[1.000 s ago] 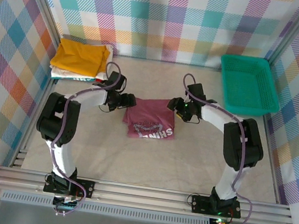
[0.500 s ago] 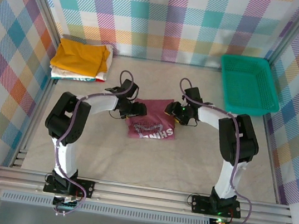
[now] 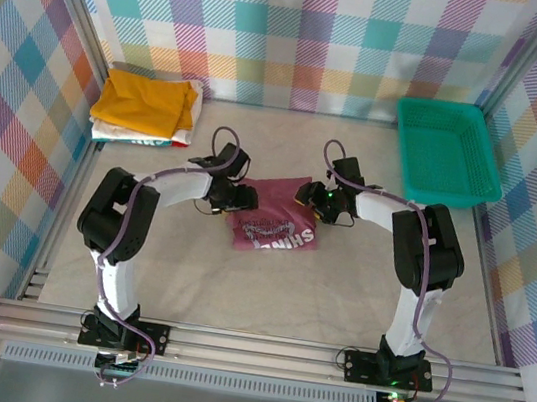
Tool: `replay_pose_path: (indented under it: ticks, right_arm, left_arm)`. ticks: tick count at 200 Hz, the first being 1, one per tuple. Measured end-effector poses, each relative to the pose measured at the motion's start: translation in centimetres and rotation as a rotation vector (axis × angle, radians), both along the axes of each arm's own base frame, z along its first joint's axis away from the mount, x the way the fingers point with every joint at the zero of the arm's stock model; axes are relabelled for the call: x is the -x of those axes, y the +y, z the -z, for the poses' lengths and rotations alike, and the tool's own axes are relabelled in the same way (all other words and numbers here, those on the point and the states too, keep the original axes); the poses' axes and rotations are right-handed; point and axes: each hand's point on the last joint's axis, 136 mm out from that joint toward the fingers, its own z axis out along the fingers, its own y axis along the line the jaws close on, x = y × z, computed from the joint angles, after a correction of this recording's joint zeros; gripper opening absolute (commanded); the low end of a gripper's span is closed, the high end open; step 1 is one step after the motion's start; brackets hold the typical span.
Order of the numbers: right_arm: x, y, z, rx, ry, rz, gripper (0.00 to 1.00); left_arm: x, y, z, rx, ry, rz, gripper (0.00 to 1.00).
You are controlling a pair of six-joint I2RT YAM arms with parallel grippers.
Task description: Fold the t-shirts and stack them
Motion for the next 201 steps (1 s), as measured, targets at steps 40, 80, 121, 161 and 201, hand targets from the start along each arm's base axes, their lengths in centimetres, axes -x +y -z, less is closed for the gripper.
replay_pose_path:
  ticks: [40,80,121,161,201]
  right_arm:
    - [-0.1,-0.1,0.0,-0.007,0.000,0.000,0.59]
    - [0.0,-0.1,0.0,-0.011,0.001,-0.001,0.58]
    - [0.0,0.0,0.0,-0.014,-0.001,-0.002,0.58]
    - [0.0,0.0,0.0,-0.018,-0.003,-0.004,0.58]
    - [0.0,-0.1,-0.1,-0.029,-0.004,-0.006,0.58]
  left_arm:
    - [-0.4,0.9,-0.6,0.000,-0.009,-0.031,0.70]
    - [-0.3,-0.4,1.5,0.008,0.025,0.001,0.67]
    - [-1.3,-2.2,1.5,0.026,0.002,0.027,0.47]
    - [-1.7,-3.0,1.6,0.035,-0.003,0.028,0.20]
    - [-3.0,-4.7,1.2,0.070,-0.059,0.062,0.00]
